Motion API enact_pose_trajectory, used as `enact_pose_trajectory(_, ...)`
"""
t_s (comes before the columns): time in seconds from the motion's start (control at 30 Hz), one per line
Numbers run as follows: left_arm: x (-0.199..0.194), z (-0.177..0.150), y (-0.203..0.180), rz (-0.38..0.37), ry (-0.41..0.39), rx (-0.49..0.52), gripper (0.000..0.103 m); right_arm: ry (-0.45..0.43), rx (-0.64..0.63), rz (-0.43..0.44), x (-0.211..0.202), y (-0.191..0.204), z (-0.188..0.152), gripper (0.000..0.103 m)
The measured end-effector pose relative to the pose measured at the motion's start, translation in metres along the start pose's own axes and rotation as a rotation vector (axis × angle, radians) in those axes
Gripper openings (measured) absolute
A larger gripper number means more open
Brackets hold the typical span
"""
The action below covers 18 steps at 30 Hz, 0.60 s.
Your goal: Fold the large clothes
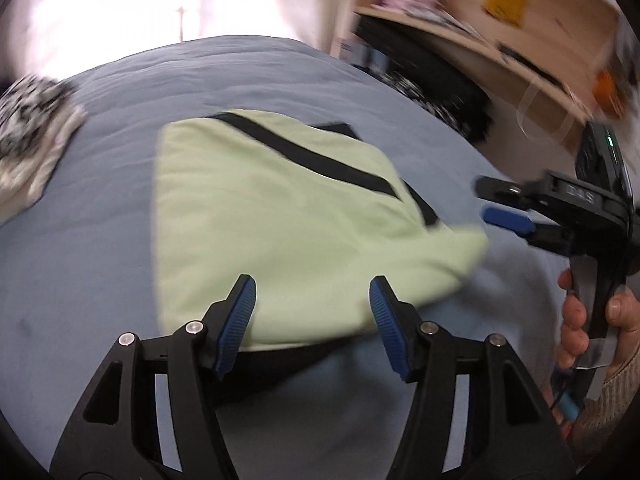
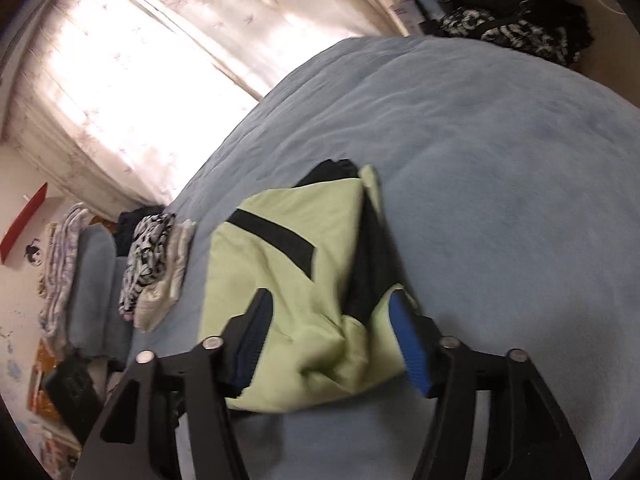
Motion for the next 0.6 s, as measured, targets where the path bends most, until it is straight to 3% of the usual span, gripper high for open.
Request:
enact_pose_trajectory(0.07,0.002,0.002,0.03,-0.004,0.021,-0.106,0.056,0.043,0.019,0.045,0.011,0.002,0.012,0.063)
enact_pose_trajectory(0.2,0.023,0.001,0.061,0.018,0.083,-0.206,0.056,0.163,0.073,0.084,0.051,-0.008,0.03,0.063)
enact_pose_trajectory(0.3,0.037,-0.008,0.063,0.007,0.117,-0.215,0.056,0.236,0.112,0.082,0.083,-0.018,0.035,0.062)
enact_pose_trajectory(0.37,0.04,-0.012,0.06,0.038,0.096,-0.178,0.056,0.265,0.125,0.085,0.1,-0.022,0.036,0.062)
enact_pose_trajectory(0.47,0.043,-0.015,0.051,0.07,0.071,-0.127,0.058,0.287,0.09,0.051,0.118,-0.025,0.038,0.047)
enact_pose_trajectory(0.53,0.044,-0.017,0.047,0.087,0.065,-0.105,0.06,0.295,0.059,0.034,0.128,-0.027,0.04,0.025)
enact_pose_trajectory(0.57,0.042,-0.018,0.045,0.093,0.063,-0.097,0.06,0.289,0.025,0.032,0.129,-0.022,0.044,0.009)
enact_pose_trajectory(0.6,0.042,-0.017,0.044,0.095,0.063,-0.091,0.06,0.273,-0.013,0.03,0.127,-0.016,0.048,0.005)
Point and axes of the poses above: each gripper's, at about its wrist camera, not at the fingertips, and x roughly the way its jaws point, y to its left, z to its top, the point moved 2 cm from there along x, roughly the way its jaws point, and after that the axes turned 12 degrees about z, right-handed, at the moved point
